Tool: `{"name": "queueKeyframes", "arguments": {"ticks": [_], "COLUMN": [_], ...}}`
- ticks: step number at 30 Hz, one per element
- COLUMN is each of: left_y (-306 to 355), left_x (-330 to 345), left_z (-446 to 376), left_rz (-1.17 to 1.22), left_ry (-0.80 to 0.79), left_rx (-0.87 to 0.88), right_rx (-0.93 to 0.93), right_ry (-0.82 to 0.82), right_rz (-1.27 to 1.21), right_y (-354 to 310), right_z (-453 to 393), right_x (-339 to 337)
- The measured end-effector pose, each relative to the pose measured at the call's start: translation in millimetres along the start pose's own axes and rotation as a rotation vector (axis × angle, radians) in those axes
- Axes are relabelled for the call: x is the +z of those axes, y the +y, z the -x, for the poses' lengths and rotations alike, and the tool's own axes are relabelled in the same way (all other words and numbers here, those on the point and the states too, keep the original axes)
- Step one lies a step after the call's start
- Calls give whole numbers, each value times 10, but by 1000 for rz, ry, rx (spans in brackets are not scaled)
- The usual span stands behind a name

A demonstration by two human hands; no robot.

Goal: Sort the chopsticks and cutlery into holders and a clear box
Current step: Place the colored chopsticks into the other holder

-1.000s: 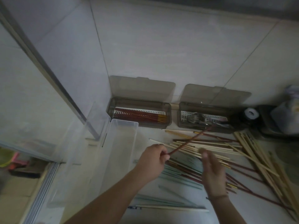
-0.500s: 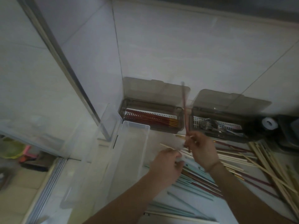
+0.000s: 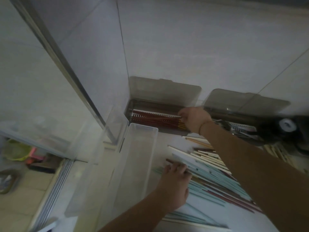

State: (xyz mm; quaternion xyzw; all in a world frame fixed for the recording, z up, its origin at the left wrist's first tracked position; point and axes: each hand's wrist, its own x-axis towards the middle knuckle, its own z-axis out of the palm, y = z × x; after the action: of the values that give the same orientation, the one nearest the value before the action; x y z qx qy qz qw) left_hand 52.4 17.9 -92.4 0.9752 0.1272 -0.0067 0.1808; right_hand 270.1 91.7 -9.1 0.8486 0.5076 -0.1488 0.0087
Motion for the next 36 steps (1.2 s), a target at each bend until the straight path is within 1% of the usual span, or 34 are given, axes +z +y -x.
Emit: {"name": "queueKeyframes", "arguments": {"ticks": [1,3,5,8,10,13,15,18,21,24,29,32,36], "left_y": [-11,-18,-18,-10,-5,29,78,153,213,290,314,310,245], "left_x": [31,67,81,77,77,53,29,11,36,71,133,136,170], "left_z": [19,50,61,62,60,44,15,-45,-127,-168,-114,-50,42], "left_rz": [-1,19,44,46,41,28,34,53,25,3,28,-23,-30], "left_ry": [13,22,51,97,112,115,143,188,152,93,92,93,125], "left_rx": [11,13,2,-23,-35,-59,-63,-22,11,-6,0,23,30], "right_rx": [-25,-38,-32,-14,-22,-36,-3,112,241,288,350,329,316], "right_ry": [-20,-2,117,392,459,449,427,442,501,555,540,533,548], "right_rz": [-68,-204,-361,-515,-542,-525,-483,-344,-254,-150,-158,-142,-151], "right_y": [17,74,161,331,471,679,799,985,1154,1302,1436,1441,1459], "right_z": [-4,43,170,542,909,1555,1968,2475,2814,2994,3064,3045,3049], "right_x": [17,38,63,169,336,699,953,1324,1530,1632,1709,1705,1722]}}
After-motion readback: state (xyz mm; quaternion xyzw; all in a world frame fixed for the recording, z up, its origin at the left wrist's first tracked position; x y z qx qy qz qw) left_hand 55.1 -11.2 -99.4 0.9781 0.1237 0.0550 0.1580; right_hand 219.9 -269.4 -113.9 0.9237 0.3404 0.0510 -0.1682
